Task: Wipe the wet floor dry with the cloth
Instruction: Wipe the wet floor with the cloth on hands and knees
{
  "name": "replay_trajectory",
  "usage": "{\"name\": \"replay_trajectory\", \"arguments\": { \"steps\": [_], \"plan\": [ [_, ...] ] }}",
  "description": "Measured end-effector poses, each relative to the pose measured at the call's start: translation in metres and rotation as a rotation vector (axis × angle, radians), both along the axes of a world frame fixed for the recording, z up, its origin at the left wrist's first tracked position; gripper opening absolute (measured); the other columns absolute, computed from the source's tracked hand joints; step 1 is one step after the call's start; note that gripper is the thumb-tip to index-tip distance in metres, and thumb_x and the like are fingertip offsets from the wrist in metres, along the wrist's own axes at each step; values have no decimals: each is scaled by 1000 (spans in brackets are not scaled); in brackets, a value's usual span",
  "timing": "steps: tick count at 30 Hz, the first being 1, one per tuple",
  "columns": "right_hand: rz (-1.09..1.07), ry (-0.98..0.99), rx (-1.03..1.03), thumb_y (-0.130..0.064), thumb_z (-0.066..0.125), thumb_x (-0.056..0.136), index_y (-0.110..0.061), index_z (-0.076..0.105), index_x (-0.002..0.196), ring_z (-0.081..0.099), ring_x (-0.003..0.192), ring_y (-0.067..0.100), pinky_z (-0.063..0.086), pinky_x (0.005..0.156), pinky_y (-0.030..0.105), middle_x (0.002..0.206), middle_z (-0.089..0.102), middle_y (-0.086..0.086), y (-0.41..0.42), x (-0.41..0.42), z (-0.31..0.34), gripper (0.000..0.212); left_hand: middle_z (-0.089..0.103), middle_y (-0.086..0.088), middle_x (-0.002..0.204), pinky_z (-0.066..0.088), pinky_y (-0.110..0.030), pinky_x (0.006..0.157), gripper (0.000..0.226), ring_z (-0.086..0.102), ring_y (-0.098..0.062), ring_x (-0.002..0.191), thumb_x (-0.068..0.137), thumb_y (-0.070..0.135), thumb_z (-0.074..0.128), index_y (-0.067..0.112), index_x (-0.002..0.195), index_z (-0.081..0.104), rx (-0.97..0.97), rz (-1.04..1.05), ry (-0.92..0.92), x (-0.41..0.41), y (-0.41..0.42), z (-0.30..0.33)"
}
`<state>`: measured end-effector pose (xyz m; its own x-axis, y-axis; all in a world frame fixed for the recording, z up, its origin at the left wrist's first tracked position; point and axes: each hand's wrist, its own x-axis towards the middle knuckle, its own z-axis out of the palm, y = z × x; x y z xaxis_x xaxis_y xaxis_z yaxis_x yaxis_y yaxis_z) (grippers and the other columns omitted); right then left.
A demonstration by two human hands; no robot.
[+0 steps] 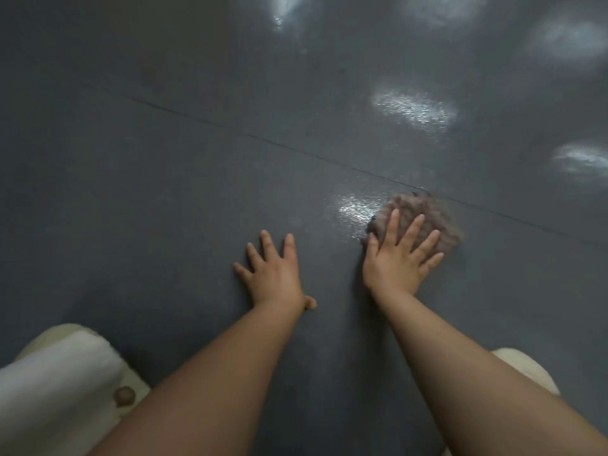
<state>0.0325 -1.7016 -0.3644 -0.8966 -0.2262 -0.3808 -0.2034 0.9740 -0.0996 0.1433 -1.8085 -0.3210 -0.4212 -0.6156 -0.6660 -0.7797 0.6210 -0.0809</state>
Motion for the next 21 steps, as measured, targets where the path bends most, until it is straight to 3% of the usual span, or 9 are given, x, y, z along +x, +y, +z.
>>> {"name": "replay_trajectory", "arguments": {
  "steps": [2, 5, 9, 11, 13, 15, 17, 19, 21],
  "plan": [
    [233, -7, -37, -49, 30, 97, -33, 0, 151, -13, 142, 42, -11, 110, 57, 159, -11, 10, -23, 29, -1, 63, -12, -9, 158, 8, -62, 110, 123, 0, -34, 145, 63, 62, 74, 31, 150, -7, -9, -33, 25, 7, -3, -1],
    [634, 8, -116, -51, 33, 86, -30, 35, 144, 23, 138, 47, 3, 110, 54, 152, 31, 13, -39, 63, -5, 62, -6, -1, 159, 3, -56, 113, 114, 5, -26, 145, 71, 62, 67, 25, 151, -5, -34, -130, 90, 25, -19, -1],
    [987, 107, -137, -52, 35, 83, -31, 41, 139, 36, 133, 44, 17, 108, 52, 145, 44, 11, -35, 31, -12, 60, 1, 2, 159, -1, -43, 117, 106, 6, -22, 145, 77, 57, 65, 23, 152, -2, -44, -259, 132, 49, -56, 5],
    [884, 116, -131, -51, 31, 87, -32, 35, 143, 28, 137, 43, 15, 111, 51, 150, 36, 11, -39, 12, -11, 59, -7, -4, 159, -1, -43, 117, 107, -2, -26, 146, 76, 55, 67, 27, 151, -3, -84, -166, 114, 60, -74, 6],
    [600, 94, -92, -51, 26, 94, -37, 22, 148, 5, 144, 40, 2, 114, 53, 159, 12, 7, -56, 10, -6, 56, -15, -10, 157, 1, -46, 117, 111, -8, -30, 145, 73, 56, 70, 30, 151, -4, -113, -4, 76, 72, -90, 5],
    [337, 31, -28, -50, 26, 98, -39, 7, 150, -14, 144, 35, -9, 113, 54, 159, -10, 3, -81, 21, -2, 56, -16, -11, 157, 6, -48, 117, 116, -7, -31, 145, 68, 60, 71, 31, 151, -5, -91, 124, 53, 83, -100, 4],
    [206, -20, -39, -49, 26, 98, -37, 1, 150, -19, 143, 35, -13, 111, 56, 158, -16, 4, -109, 37, 5, 59, -12, -7, 158, 10, -49, 117, 116, -2, -29, 146, 67, 63, 71, 32, 151, -3, -40, 187, 60, 91, -105, 1],
    [273, -59, -66, -49, 25, 99, -38, 0, 150, -19, 142, 37, -13, 110, 57, 158, -16, 5, -127, 58, 7, 58, -8, -3, 159, 11, -49, 117, 112, 2, -26, 146, 68, 64, 69, 32, 151, 2, -35, 179, 87, 97, -106, 0],
    [533, -30, -99, -51, 23, 97, -39, 6, 150, -11, 143, 40, -12, 111, 55, 159, -6, 6, -129, 85, 2, 57, -5, 0, 159, 11, -47, 117, 108, 5, -24, 146, 69, 65, 68, 33, 151, 5, -45, 158, 119, 103, -109, -1]
  ]
}}
